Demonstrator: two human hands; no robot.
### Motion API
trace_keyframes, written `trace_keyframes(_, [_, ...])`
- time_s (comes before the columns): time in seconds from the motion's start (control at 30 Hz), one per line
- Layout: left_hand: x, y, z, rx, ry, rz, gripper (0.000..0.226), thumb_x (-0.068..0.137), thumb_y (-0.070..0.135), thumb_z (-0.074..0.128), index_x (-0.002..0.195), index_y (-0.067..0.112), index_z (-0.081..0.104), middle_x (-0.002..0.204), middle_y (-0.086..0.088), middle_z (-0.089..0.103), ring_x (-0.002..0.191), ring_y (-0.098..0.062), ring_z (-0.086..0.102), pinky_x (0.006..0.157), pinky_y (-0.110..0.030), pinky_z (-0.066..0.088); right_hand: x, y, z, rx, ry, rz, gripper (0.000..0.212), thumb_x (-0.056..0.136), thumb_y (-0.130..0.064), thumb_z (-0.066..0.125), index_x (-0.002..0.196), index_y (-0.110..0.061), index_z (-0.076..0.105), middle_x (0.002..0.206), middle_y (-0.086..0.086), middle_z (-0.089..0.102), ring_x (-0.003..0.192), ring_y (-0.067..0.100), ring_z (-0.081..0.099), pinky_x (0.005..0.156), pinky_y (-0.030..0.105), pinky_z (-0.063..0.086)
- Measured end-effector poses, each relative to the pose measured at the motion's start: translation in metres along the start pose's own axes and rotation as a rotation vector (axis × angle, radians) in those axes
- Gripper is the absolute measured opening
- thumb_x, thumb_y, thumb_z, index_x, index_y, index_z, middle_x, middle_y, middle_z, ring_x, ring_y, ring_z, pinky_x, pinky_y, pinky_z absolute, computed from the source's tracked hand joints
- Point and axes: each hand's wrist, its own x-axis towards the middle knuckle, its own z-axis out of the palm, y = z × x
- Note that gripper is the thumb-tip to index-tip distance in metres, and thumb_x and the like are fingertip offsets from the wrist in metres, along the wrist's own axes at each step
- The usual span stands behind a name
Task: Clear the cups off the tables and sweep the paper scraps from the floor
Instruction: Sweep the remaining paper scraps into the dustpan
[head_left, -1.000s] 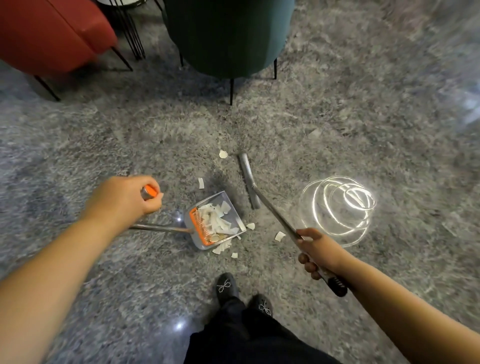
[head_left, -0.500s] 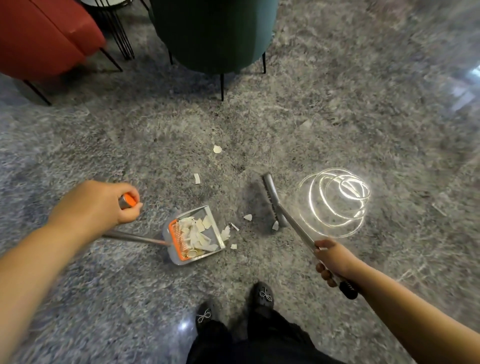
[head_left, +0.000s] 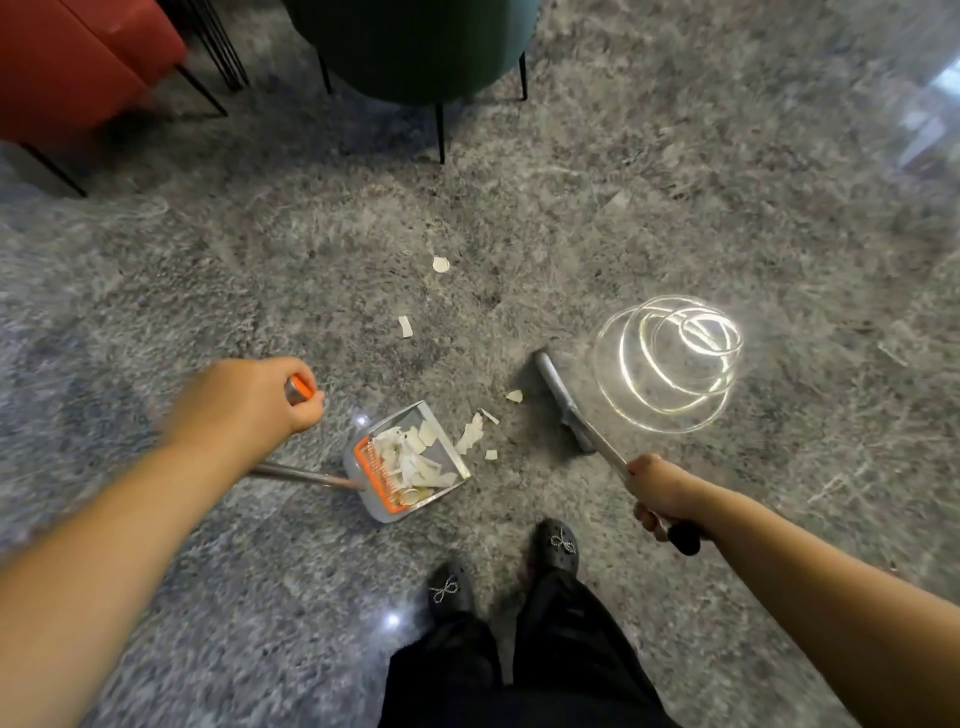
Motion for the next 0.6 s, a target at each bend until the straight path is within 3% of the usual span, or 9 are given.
trace_keyframes(0.17, [-0.006, -0.004, 0.009, -0.022, 0.009, 0.051, 0.018, 0.076, 0.042, 0.073, 0.069, 0.038, 0.057, 0.054, 0.018, 0.049, 0.053, -0.013, 0.050, 0.048, -0.021, 0.033, -0.023, -0.011, 0.042, -0.086, -0.064, -0.043, 0.027, 0.096, -0.005, 0.030, 0.122, -0.001, 0.036, 0.062, 0.012, 0.051, 0.044, 0.020, 0.044, 0.044, 0.029, 0.037])
trace_keyframes(0.33, [-0.010, -0.014, 0.016, -0.034, 0.008, 0.074, 0.021, 0.076, 0.046, 0.071, 0.066, 0.040, 0.053, 0.062, 0.016, 0.060, 0.058, -0.014, 0.057, 0.050, -0.023, 0.041, -0.038, -0.029, 0.079, -0.124, -0.155, -0.092, 0.031, 0.098, -0.005, 0.034, 0.129, -0.002, 0.033, 0.075, 0.012, 0.050, 0.041, 0.016, 0.046, 0.037, 0.028, 0.038])
trace_keyframes(0.43, [-0.016, -0.018, 0.016, -0.031, 0.009, 0.071, 0.021, 0.076, 0.046, 0.070, 0.066, 0.039, 0.053, 0.061, 0.017, 0.059, 0.059, -0.014, 0.057, 0.051, -0.024, 0.043, -0.046, -0.041, 0.101, -0.228, -0.202, -0.141, 0.039, 0.096, -0.005, 0.037, 0.135, -0.001, 0.033, 0.085, 0.012, 0.055, 0.053, 0.015, 0.049, 0.045, 0.024, 0.041])
trace_keyframes(0.6, [-0.026, -0.016, 0.017, -0.065, 0.024, 0.079, 0.015, 0.079, 0.042, 0.070, 0.072, 0.035, 0.059, 0.062, 0.015, 0.059, 0.060, -0.018, 0.058, 0.051, -0.025, 0.045, -0.063, -0.058, 0.128, -0.179, -0.299, -0.190, 0.031, 0.098, -0.011, 0.034, 0.128, -0.006, 0.041, 0.063, 0.005, 0.052, 0.047, 0.017, 0.048, 0.041, 0.026, 0.041])
